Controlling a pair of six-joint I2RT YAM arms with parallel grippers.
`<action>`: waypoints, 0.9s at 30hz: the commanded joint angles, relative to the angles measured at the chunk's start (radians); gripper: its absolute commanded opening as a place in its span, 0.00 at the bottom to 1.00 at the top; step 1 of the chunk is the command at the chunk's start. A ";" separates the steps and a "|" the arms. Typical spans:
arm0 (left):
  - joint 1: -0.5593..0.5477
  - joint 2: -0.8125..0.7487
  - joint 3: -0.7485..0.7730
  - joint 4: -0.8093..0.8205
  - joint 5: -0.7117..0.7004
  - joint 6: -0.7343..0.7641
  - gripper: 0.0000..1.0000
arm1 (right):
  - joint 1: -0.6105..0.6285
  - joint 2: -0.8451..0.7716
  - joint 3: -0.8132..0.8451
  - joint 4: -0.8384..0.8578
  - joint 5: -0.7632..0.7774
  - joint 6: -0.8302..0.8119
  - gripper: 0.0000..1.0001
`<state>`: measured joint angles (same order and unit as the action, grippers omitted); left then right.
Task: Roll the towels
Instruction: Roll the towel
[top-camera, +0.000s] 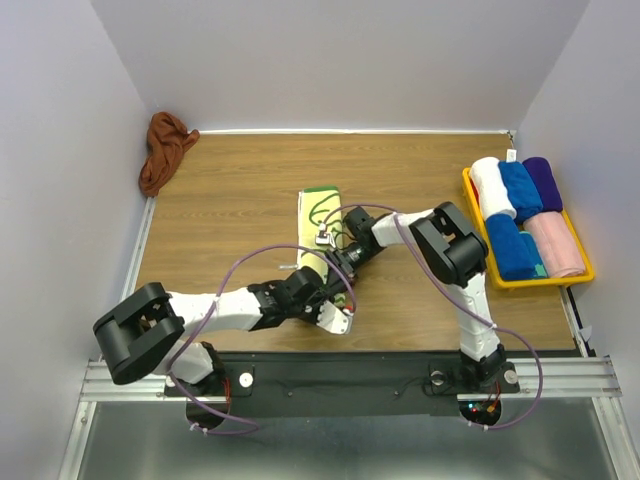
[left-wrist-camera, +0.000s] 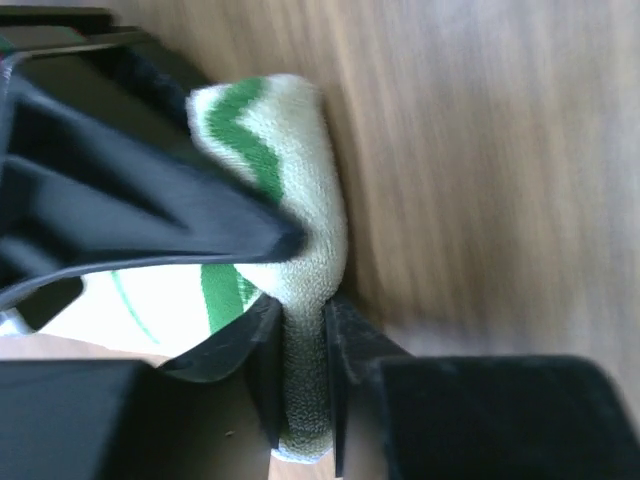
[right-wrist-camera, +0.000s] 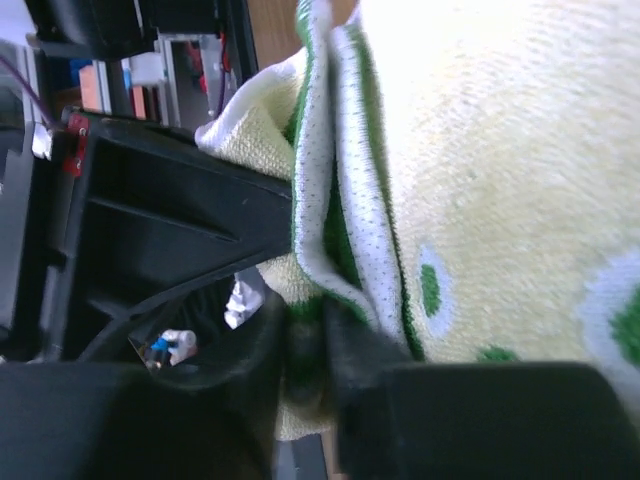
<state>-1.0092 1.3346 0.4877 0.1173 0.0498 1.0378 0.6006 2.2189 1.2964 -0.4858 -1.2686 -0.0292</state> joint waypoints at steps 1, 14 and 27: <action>-0.003 0.046 0.081 -0.234 0.156 -0.087 0.23 | -0.062 -0.091 0.063 -0.004 0.100 -0.020 0.50; 0.243 0.257 0.369 -0.528 0.519 -0.188 0.20 | -0.272 -0.370 0.115 -0.033 0.242 -0.049 1.00; 0.469 0.693 0.684 -0.913 0.825 -0.081 0.26 | -0.263 -0.827 -0.143 -0.141 0.435 -0.386 1.00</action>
<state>-0.5617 1.9102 1.1675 -0.6346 0.8692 0.8917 0.3042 1.4429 1.2015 -0.5789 -0.9058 -0.2844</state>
